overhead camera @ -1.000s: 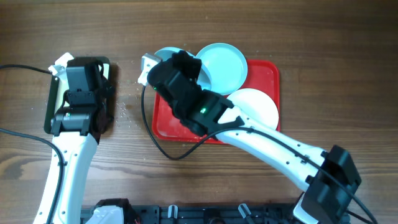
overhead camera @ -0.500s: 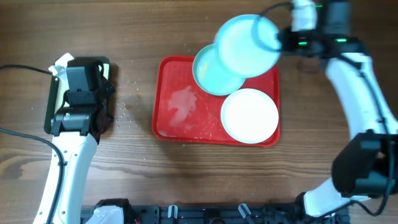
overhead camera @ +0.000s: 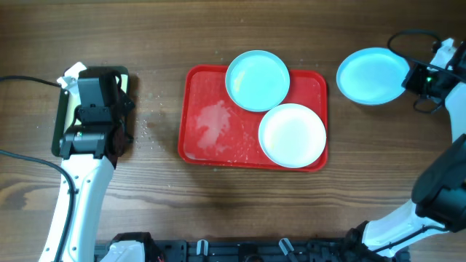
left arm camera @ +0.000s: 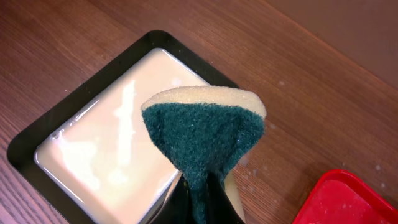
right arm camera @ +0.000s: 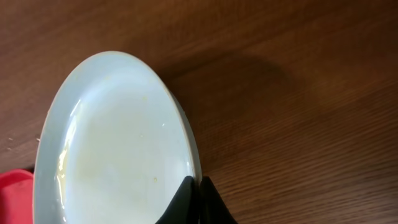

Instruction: Clean dirty plates on tray and stack at the side

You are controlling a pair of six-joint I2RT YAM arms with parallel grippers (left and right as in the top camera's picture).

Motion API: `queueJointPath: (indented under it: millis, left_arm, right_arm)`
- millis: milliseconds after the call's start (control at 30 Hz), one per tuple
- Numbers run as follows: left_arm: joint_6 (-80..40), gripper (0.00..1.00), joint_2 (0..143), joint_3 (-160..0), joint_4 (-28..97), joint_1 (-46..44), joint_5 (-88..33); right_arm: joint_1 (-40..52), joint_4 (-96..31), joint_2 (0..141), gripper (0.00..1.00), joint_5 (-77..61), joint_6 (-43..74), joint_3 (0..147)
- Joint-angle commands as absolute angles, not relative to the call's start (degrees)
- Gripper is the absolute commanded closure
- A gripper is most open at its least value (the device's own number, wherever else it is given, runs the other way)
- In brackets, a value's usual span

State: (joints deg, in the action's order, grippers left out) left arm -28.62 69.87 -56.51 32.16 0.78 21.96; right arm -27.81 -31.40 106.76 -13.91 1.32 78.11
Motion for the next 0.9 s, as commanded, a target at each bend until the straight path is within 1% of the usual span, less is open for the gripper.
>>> queueJointPath:
  millis: [0,67,100,133,167,200,233,300,367,400,433,467,500,533,567,600,633,733,867]
  left_arm:
    - [-29.21,0.96,70.15,-56.47,31.97,1.04,21.43]
    - [-29.21,0.96,70.15,-56.47,31.94,1.04,21.43]
    - [-29.21,0.96,70.15,-56.47,31.94,1.04,21.43]
    - [-29.21,0.96,70.15,-56.47,31.94,1.04,21.43]
    - [-29.21,0.96,70.15,-56.47,31.94,1.04,21.43]
    - [-29.19,0.96,70.15,-56.47,31.97,1.02,21.28]
    - [-29.21,0.96,70.15,-56.47,31.97,1.04,20.73]
    - [-29.21,0.96,70.15,-56.47,31.94,1.02,18.15]
    - [-29.21,0.96,70.15,-56.47,31.9,1.02,16.67]
    - [-29.21,0.96,70.15,-56.47,31.86,1.02,15.9]
    - [-29.21,0.96,70.19,-56.47,31.68,1.02,15.2]
    - [-29.23,0.96,70.3,-56.47,31.27,1.02,14.26]
    - [-29.23,0.96,70.54,-56.47,30.74,1.02,13.41]
    - [-29.23,0.96,70.74,-56.47,30.39,1.04,12.88]
    - [-29.23,0.96,71.07,-56.47,30.0,1.02,12.82]
    - [-29.23,0.96,71.29,-56.47,30.02,1.02,12.84]
    - [-29.23,0.96,71.31,-56.47,30.02,1.02,12.82]
    - [-29.21,0.96,71.66,-56.47,30.55,1.02,12.19]
    - [-29.21,0.96,71.7,-56.47,30.83,1.02,12.19]
  right_arm:
    - [-27.55,-30.41,108.95,0.87,-15.62,2.96,77.91]
    - [-27.31,-30.46,108.97,0.76,-20.03,2.9,77.91]
    - [-27.11,-30.46,108.97,0.68,-21.5,2.9,77.91]
    - [-26.44,-30.5,108.97,0.4,-23.86,2.94,77.91]
    - [-25.98,-30.61,108.97,0.22,-25.78,2.96,77.91]
    - [-24.86,-30.96,108.97,0.1,-30.11,2.96,77.91]
    - [-23.79,-31.31,108.97,0.01,-33.76,2.96,77.91]
    - [-19.42,-30.44,108.99,0.0,-41.56,4.05,77.87]
    - [-15.11,-27.57,109.21,0.01,-41.52,10.5,77.87]
    - [-10.72,-25.89,109.45,0.04,-38.48,10.48,77.87]
    - [-6.92,-25.41,109.58,0.05,-31.9,10.48,77.87]
    - [-2.81,-25.71,109.75,0.09,-23.53,10.55,77.87]
    - [1.96,-26.04,110.28,0.1,-15.29,10.87,77.87]
    - [4.73,-25.91,110.74,0.1,-10.96,12.23,77.87]
    - [9.13,-25.04,111.79,0.15,-4.67,15.33,77.87]
    - [11.35,-24.32,112.51,0.22,-2.7,15.77,77.87]
    - [13.45,-23.51,113.67,0.27,-0.73,16.82,77.87]
    - [16.86,-23.46,116.88,0.27,4.69,21.23,77.87]
    - [16.8,-23.57,118.67,0.27,5.78,19.05,77.87]
